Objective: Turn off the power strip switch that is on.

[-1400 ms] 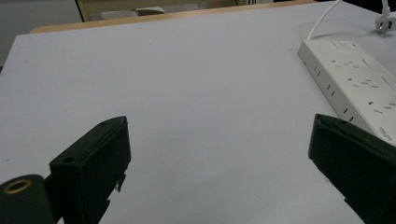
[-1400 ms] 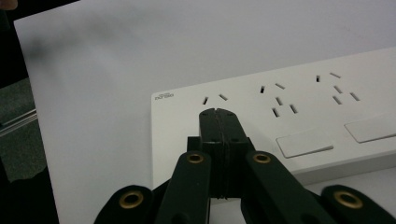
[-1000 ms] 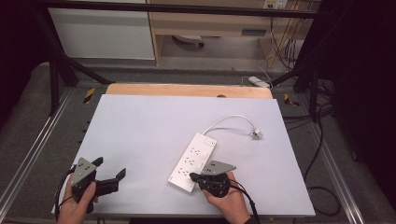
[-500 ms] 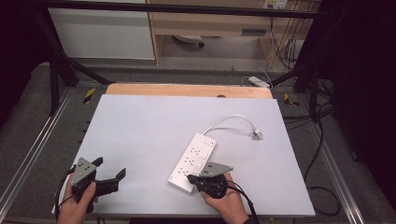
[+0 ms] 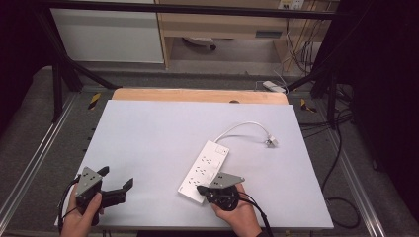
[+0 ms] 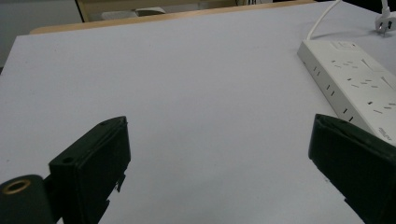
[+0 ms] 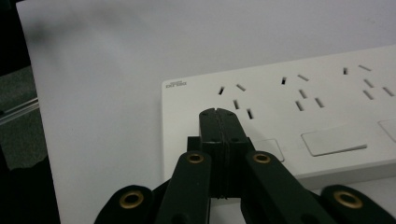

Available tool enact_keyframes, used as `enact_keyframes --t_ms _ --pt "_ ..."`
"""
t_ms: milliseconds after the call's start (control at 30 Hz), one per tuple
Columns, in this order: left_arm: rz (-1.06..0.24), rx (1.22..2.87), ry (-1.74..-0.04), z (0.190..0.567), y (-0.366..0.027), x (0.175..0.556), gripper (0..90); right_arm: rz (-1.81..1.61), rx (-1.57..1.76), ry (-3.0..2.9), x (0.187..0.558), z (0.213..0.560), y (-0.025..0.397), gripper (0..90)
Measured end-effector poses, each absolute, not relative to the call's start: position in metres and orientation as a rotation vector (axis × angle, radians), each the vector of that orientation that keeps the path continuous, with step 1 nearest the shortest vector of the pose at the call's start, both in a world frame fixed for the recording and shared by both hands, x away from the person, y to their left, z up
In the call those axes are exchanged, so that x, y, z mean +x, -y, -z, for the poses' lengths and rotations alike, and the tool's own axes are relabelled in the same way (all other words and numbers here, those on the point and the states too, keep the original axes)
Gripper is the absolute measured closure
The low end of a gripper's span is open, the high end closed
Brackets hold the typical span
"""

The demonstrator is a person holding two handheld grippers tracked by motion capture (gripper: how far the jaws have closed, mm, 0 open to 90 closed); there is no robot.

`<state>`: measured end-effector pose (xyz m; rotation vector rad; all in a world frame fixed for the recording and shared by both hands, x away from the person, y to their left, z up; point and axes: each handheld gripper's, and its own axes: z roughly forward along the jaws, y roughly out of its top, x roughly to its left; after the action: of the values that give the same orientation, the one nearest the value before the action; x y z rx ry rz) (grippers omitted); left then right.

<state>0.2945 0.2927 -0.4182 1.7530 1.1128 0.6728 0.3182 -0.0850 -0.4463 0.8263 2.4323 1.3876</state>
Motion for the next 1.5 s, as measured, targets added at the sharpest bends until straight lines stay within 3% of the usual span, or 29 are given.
enact_keyframes --t_ms 1500 --pt "-0.672 1.755 -1.115 0.4189 -0.2917 0.2951 5.4 -1.475 0.856 -2.385 0.3279 0.4441 0.0941 90.0"
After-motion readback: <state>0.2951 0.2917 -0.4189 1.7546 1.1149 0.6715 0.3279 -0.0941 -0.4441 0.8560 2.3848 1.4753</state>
